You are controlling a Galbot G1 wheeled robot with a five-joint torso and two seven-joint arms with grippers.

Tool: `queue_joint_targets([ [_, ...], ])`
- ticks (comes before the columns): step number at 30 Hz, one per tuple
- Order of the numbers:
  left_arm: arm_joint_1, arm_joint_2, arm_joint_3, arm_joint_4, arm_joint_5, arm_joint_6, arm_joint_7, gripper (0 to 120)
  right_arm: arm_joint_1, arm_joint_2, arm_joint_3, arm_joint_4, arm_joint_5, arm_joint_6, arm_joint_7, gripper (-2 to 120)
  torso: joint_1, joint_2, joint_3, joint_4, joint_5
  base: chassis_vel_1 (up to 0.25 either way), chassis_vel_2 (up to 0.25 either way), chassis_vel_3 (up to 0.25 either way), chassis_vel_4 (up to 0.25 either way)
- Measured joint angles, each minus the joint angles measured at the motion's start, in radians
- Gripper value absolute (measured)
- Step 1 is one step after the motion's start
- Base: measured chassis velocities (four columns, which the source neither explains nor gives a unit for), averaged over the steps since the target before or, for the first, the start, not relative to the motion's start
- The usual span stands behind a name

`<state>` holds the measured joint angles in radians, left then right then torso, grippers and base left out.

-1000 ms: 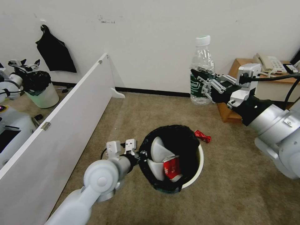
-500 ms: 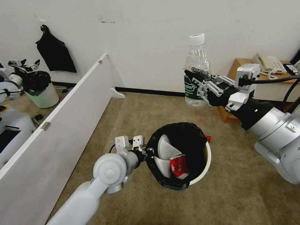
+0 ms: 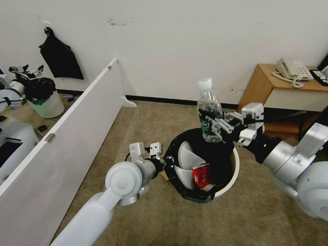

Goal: Pick up the trash bin, then pick up the garbage from the floor and place it into the trash bin.

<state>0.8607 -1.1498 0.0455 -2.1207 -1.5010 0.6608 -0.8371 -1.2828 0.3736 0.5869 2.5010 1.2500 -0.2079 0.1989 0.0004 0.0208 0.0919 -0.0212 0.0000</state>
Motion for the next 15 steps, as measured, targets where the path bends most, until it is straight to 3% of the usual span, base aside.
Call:
queue_joint_targets([
  [9,-0.033,-0.035,0.002,0.015,-0.009,-0.001,-0.012,1,-0.059,-0.002,0.011,-0.001,-0.031,-0.005,-0.011,21,0.0,0.0,0.0,-0.0004,0.0,0.0,0.0,0.0,0.0],
  [15,-0.039,-0.036,-0.007,0.012,-0.015,-0.002,-0.015,1,-0.088,0.014,0.012,-0.001,-0.067,-0.01,-0.018,21,0.0,0.0,0.0,0.0,0.0,0.0,0.0,0.0,0.0],
])
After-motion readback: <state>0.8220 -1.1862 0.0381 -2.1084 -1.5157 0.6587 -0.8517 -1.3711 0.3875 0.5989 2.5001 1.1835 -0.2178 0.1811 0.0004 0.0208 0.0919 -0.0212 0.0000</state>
